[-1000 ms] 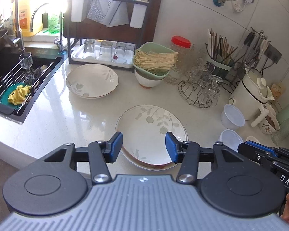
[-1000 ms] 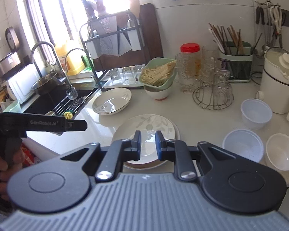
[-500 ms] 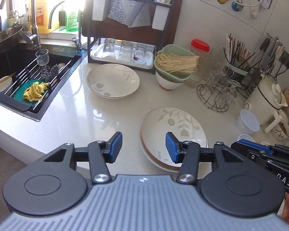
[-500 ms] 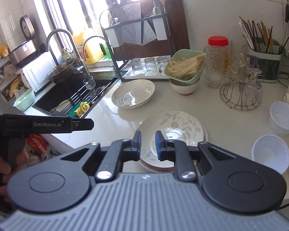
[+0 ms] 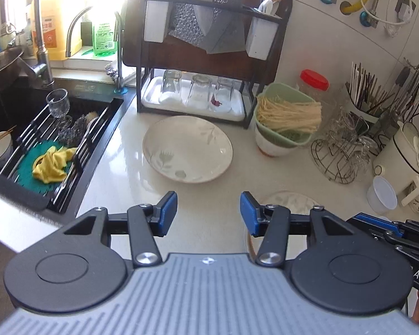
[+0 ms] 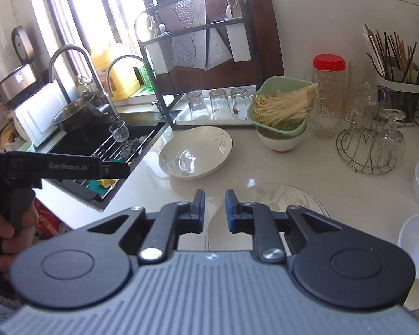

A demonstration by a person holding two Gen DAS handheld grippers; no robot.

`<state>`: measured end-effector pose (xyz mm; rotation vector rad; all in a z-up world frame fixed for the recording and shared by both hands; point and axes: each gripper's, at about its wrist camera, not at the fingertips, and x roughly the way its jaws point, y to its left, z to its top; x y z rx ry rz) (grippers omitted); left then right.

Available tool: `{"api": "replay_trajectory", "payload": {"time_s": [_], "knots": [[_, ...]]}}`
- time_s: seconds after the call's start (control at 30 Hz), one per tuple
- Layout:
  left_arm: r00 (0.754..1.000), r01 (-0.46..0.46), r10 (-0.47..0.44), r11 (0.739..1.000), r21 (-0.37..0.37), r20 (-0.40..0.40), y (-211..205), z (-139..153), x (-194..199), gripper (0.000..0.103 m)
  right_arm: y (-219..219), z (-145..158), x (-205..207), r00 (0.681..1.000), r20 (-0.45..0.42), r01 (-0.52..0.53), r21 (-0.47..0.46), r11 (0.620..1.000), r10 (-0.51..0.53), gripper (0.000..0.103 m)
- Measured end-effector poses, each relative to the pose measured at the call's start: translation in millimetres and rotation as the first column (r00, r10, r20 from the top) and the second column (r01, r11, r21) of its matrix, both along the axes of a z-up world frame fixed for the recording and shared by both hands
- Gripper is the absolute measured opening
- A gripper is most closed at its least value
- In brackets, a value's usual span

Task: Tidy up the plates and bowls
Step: 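Move both grippers to the other leaf-pattern plate near the glass tray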

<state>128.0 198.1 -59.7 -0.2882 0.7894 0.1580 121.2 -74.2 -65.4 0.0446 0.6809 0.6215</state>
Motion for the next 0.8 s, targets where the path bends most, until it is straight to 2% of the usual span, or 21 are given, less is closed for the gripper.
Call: {"api": "replay_trajectory", "payload": {"time_s": [0.2, 0.33, 0.43, 0.53, 0.67, 0.8], "knots": [[0.999, 0.036, -0.036, 0.999, -0.023, -0.013, 43, -14, 42, 0.056, 37, -8, 31, 0.998, -0.039, 0.051, -0.013, 0.999, -0.052, 0.025], [0.997, 0.075, -0.073, 0.996, 0.038, -0.03, 64, -24, 62, 0.056, 64, -16, 49, 0.993, -0.057, 0.098, -0.05, 0.994, -0.101, 0.047], [0.995, 0.104, -0.103, 0.994, 0.041, -0.015, 81, -27, 74, 0.057, 83, -19, 62, 0.99, -0.066, 0.121, -0.041, 0.992, -0.124, 0.058], [0.992, 0.127, -0.126, 0.99, 0.068, -0.016, 96, -31, 87, 0.06, 100, -25, 74, 0.983, -0.079, 0.163, -0.04, 0.986, -0.165, 0.06], [0.988, 0.152, -0.151, 0.987, 0.049, -0.019, 116, -44, 105, 0.065, 117, -35, 92, 0.97, -0.113, 0.213, -0.035, 0.977, -0.215, 0.06], [0.985, 0.171, -0.171, 0.985, 0.029, -0.025, 133, -67, 129, 0.065, 128, -50, 107, 0.954, -0.146, 0.265, -0.008, 0.964, -0.263, 0.06]]}}
